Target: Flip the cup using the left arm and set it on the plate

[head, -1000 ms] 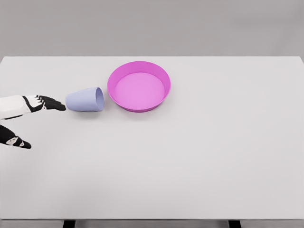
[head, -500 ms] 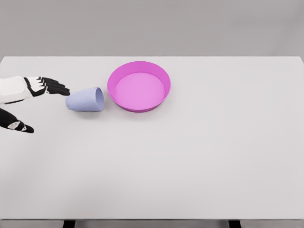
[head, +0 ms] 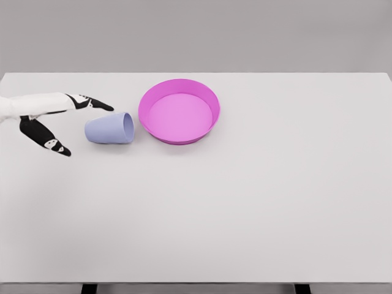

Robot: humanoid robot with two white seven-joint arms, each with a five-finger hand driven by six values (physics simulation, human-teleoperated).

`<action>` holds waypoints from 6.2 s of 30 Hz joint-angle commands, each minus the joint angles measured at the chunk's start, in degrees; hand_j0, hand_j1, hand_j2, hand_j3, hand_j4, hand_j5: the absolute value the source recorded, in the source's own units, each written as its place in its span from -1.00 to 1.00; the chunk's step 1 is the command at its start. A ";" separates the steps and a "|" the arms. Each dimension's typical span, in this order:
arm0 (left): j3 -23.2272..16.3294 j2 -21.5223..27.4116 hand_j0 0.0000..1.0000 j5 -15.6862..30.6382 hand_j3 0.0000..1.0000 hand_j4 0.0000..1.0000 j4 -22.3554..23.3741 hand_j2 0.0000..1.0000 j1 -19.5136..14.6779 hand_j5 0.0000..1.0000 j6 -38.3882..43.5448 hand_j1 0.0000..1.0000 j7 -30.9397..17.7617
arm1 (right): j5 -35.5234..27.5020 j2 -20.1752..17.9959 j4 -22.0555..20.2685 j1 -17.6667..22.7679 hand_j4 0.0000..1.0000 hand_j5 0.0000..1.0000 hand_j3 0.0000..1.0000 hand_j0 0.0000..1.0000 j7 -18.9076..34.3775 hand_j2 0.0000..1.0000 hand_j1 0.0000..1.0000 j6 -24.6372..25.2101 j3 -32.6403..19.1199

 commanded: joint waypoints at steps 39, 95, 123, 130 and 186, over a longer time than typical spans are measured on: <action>1.85 -11.97 1.00 -1.29 1.00 1.00 8.86 1.00 -0.26 1.00 3.94 1.00 0.28 | 0.00 0.00 0.00 0.00 1.00 1.00 1.00 1.00 0.02 1.00 1.00 -0.01 0.00; 18.64 -13.46 1.00 -21.33 1.00 1.00 -10.48 1.00 13.54 1.00 43.94 1.00 3.01 | 0.00 0.00 0.00 0.00 1.00 1.00 1.00 1.00 0.02 1.00 1.00 -0.01 0.00; 17.50 -19.44 1.00 -21.86 1.00 1.00 -1.51 1.00 13.10 1.00 43.94 1.00 3.01 | 0.08 0.00 0.00 0.00 1.00 1.00 1.00 1.00 0.02 1.00 1.00 -0.01 0.00; 17.50 -19.44 1.00 -21.86 1.00 1.00 -1.42 1.00 13.01 1.00 43.93 1.00 3.01 | 0.00 0.00 0.00 0.00 1.00 1.00 1.00 1.00 0.02 1.00 1.00 -0.01 0.00; 21.98 -39.91 0.25 20.24 0.25 0.25 15.45 0.25 10.90 0.25 20.30 0.25 11.36 | 0.00 0.00 0.00 0.00 1.00 1.00 1.00 1.00 0.02 1.00 1.00 -0.01 0.00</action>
